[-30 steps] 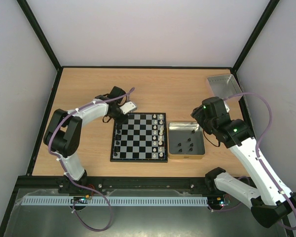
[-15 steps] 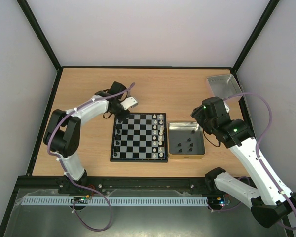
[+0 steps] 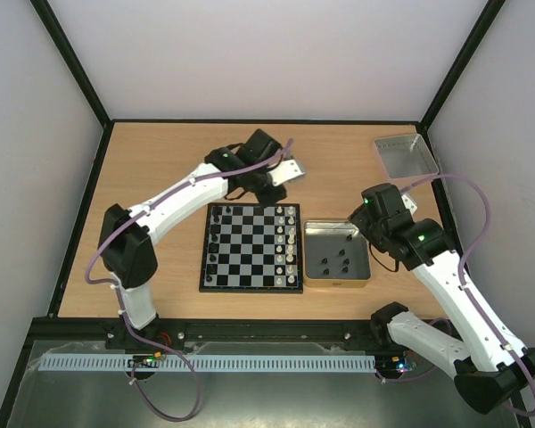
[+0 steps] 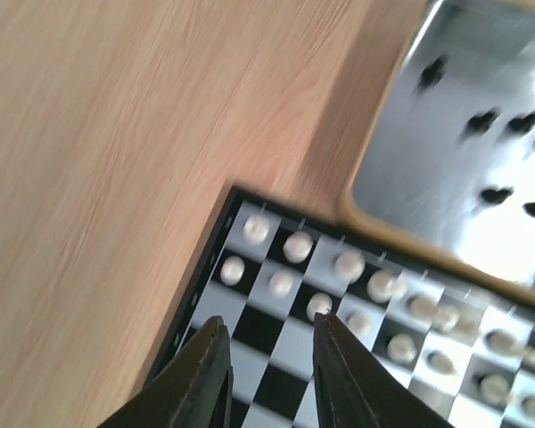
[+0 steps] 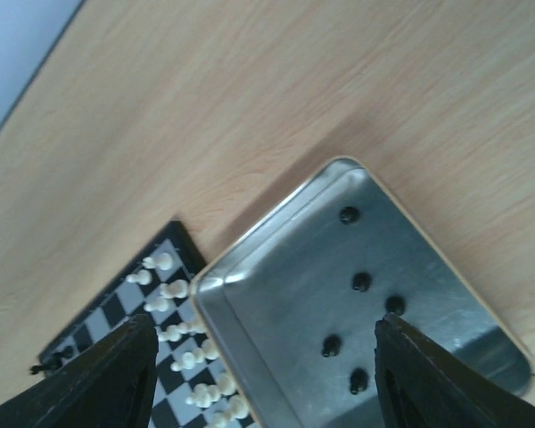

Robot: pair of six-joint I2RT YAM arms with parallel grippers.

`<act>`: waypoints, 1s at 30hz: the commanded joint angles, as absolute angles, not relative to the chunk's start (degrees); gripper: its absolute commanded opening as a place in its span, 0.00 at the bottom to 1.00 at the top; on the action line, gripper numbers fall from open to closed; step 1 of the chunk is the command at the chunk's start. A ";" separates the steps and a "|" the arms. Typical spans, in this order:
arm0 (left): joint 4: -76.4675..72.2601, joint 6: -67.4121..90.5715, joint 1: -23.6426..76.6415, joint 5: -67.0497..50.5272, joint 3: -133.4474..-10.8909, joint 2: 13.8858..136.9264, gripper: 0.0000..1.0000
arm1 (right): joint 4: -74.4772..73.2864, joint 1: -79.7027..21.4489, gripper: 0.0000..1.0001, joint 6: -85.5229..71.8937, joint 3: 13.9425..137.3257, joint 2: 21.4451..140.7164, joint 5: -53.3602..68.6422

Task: Set up the chess pieces on the board
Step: Place the chess piece on the chessboard, then pick up the chess piece from the storage box.

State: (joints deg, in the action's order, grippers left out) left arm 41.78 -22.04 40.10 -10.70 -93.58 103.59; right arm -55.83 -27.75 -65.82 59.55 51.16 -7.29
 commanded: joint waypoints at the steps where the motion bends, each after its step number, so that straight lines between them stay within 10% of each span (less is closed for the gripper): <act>1: 46.72 -20.06 44.79 -12.72 -100.94 109.01 0.27 | -61.78 -27.58 0.65 -66.56 58.50 49.54 -11.12; 30: 41.82 -21.19 62.54 -10.65 -105.93 127.79 0.24 | -73.52 -27.60 0.66 -70.87 69.62 40.45 -16.56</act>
State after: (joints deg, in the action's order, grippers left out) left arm 43.97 -21.37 62.72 -13.34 -106.52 125.29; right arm -70.87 -27.75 -70.52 68.95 41.87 -15.38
